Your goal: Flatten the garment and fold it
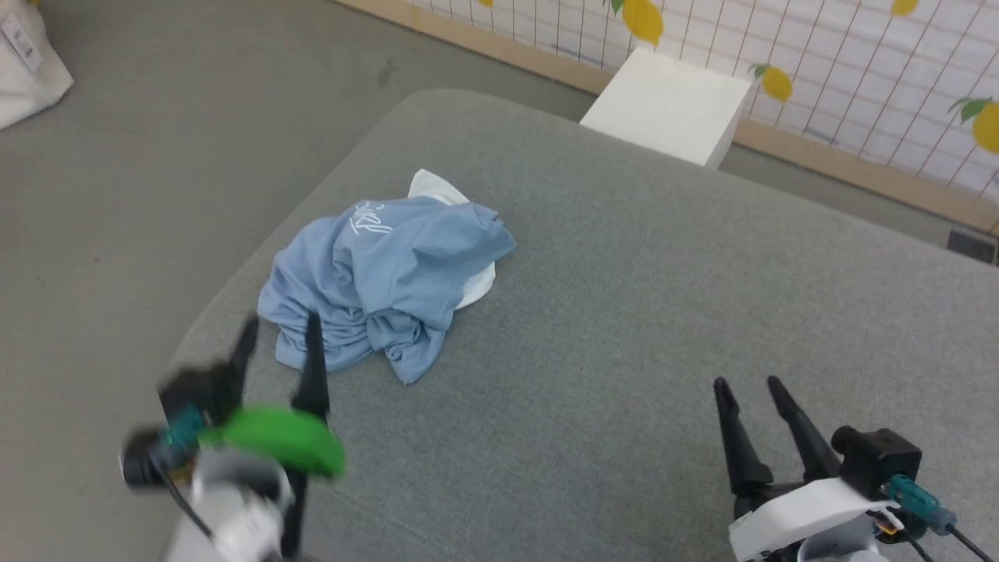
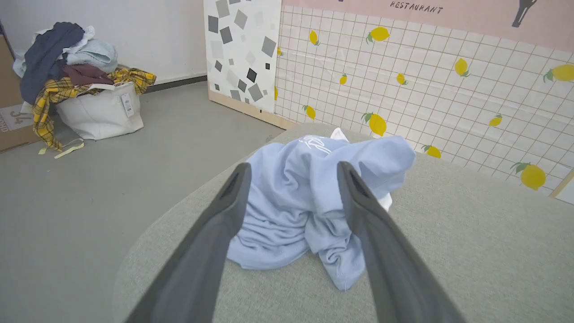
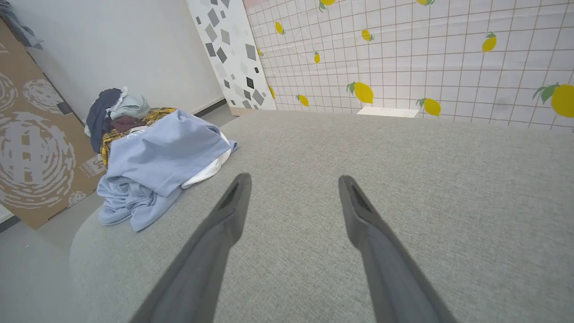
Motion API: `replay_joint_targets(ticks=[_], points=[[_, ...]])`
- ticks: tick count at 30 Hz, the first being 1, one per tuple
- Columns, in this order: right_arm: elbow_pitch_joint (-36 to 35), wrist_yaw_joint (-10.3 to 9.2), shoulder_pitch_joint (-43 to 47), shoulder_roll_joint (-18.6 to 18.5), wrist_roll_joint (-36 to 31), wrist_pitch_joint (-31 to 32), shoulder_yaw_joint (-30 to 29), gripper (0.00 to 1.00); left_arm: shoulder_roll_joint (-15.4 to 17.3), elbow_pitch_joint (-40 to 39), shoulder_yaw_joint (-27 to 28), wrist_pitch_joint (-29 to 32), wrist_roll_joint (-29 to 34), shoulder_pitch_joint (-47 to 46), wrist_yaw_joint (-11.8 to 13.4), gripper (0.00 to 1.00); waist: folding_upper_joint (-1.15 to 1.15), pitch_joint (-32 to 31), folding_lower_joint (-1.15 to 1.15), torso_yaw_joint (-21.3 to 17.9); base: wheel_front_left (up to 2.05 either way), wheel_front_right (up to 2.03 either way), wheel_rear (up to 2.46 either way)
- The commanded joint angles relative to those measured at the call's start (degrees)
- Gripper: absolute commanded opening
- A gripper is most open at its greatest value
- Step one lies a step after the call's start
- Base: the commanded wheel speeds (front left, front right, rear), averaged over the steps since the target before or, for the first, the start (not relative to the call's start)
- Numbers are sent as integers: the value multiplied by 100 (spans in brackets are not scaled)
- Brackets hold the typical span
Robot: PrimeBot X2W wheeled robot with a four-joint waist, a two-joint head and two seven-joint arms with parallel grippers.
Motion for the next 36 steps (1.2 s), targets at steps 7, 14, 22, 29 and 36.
replay_joint_targets(ticks=[7, 14, 22, 29, 36], points=[[-293, -9, -140, -1, -366, 274, -420, 100, 377, 1118, 131, 1026, -882, -1862, -551, 100, 0, 782, 0, -91, 0, 0, 0], [-802, -9, -306, -1, -590, 644, -590, 100, 577, 2402, 319, 2880, -1858, -3021, -717, 100, 0, 1451, 0, -456, 0, 0, 0], [-1187, -9, -269, -1, -727, 890, -789, 100, 606, 3016, 278, 3954, -2128, -3286, -490, 100, 0, 1880, 0, -554, 0, 0, 0], [-1272, -9, -280, -1, -647, 939, -937, 100, 414, 3369, 291, 3981, -2280, -2958, -435, 100, 0, 1986, 0, -582, 0, 0, 0], [-1085, -9, -245, -1, -589, 856, -927, 100, 532, 3140, 317, 3064, -2146, -3273, -577, 0, 0, 1719, 0, -608, 0, 0, 0]])
